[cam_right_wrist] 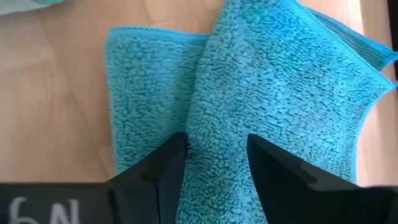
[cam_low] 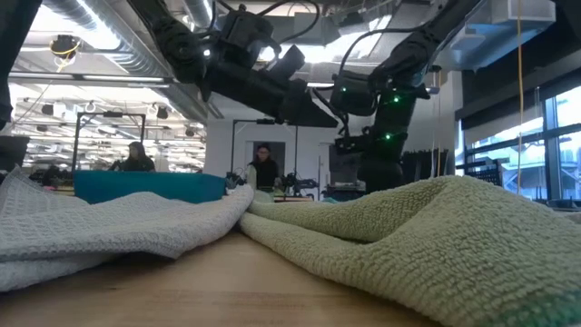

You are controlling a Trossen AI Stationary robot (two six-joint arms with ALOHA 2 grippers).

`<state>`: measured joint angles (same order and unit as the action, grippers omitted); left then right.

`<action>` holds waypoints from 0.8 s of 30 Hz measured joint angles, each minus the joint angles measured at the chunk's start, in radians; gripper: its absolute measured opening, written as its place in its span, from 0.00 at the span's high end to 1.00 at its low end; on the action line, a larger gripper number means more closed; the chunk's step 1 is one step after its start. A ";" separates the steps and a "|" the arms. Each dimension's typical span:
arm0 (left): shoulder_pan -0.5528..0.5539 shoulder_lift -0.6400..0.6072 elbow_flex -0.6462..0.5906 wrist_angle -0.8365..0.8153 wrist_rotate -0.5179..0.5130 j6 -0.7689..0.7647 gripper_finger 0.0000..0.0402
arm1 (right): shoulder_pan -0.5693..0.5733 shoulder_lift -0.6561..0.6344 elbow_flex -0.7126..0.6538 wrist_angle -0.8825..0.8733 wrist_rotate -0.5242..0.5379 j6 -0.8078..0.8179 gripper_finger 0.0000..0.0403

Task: Fold microfiber towels
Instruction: Fold the blue towel

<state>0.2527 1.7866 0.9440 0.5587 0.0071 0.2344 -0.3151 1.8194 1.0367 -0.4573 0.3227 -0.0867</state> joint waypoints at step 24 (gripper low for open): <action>0.000 -0.001 0.000 -0.001 0.000 0.000 0.74 | 0.024 0.000 -0.048 0.043 0.035 0.030 0.60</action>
<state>0.2523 1.7855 0.9440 0.5577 0.0074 0.2348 -0.2909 1.8198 0.9890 -0.4146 0.3575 -0.0564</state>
